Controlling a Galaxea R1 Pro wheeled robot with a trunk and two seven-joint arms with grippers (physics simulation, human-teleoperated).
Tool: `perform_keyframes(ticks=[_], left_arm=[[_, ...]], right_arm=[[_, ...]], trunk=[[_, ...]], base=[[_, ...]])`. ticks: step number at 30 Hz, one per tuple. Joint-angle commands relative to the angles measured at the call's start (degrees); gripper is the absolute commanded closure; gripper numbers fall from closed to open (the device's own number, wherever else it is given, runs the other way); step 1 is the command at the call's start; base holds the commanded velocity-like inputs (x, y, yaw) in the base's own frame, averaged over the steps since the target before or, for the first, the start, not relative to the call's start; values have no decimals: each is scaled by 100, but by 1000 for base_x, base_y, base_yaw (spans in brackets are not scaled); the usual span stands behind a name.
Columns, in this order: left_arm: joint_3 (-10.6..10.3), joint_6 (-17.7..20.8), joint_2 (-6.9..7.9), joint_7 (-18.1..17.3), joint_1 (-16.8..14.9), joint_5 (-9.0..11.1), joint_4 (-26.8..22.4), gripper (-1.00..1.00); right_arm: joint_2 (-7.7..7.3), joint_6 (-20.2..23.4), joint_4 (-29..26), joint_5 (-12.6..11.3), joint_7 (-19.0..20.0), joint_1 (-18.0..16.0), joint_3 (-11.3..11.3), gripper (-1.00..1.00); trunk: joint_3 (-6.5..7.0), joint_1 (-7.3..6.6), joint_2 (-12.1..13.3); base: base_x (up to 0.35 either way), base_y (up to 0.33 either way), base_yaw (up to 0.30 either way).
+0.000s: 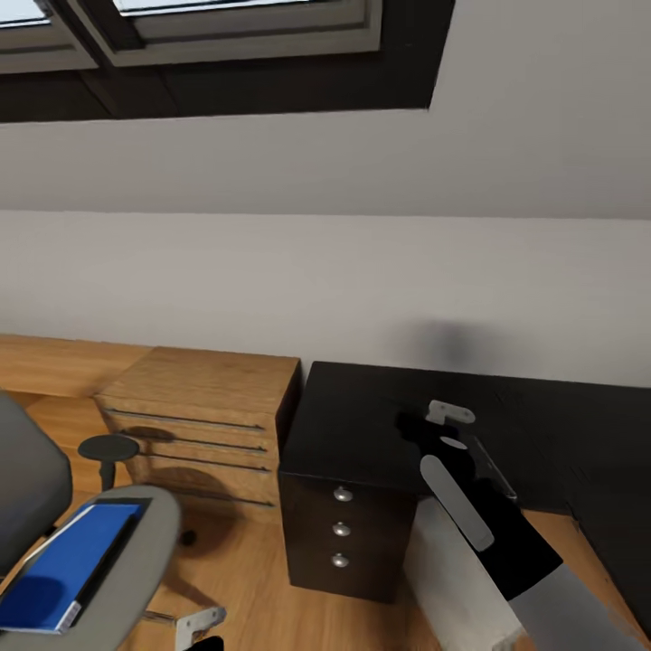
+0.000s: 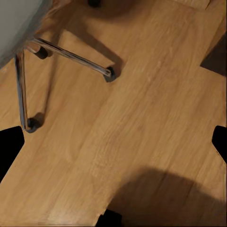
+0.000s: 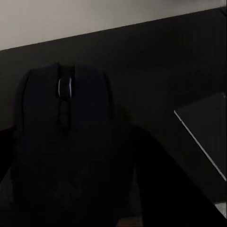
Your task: In the bedroom, organize the workspace by keeping the computer under the desk, ensuring the monitor is on the desk, placing the keyboard on the desk next to the monitor, placing the mouse on the desk next to the keyboard, moving the folder from the swivel chair onto the desk next to the mouse, stacking the notebook on top of the folder with the pen on top of the notebook, and positioning the swivel chair next to the desk.
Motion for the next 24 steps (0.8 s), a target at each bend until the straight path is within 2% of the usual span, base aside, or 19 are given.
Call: perform_keyframes(ticks=[1,5,10,15,18,19,20,23,24], left_arm=[[-47,-10,-9,49,-7,43,9,-100],[-36,-12,-11,54,-7,28,28,-100],[-20,-10,7,57,-7,35,32,-100],[-28,-10,8,57,-7,37,32,-100],[-22,-10,8,57,-7,38,32,-100],[-21,-10,8,57,-7,38,32,-100],[-21,-10,8,57,-7,38,32,-100],[-13,-10,14,57,-7,38,32,-100],[-15,-10,13,57,-7,37,32,-100]], right_arm=[[-5,2,10,-48,-49,-7,16,100],[-6,3,23,-48,-50,-7,11,100],[-6,4,102,-41,-47,-7,-69,100],[-13,4,421,-15,-6,-7,-233,100],[-78,4,593,54,13,-12,-266,100],[-190,4,638,106,75,-14,-274,100],[-240,4,648,118,115,-14,-275,100],[-705,4,693,170,688,-16,-281,100],[-1203,1,859,250,1284,-16,-283,100]], trunk=[[-7,0,-5],[-7,0,-5],[-7,0,-5],[-7,0,-5],[-7,0,-5],[-7,0,-5],[-7,0,-5],[-7,0,-5],[-7,0,-5]], base=[[-92,-309,-268],[-72,-204,-269],[-10,-26,-269],[-1,-3,-271],[0,0,-280],[0,0,-291],[0,0,-292],[0,0,-296],[0,0,-297]])
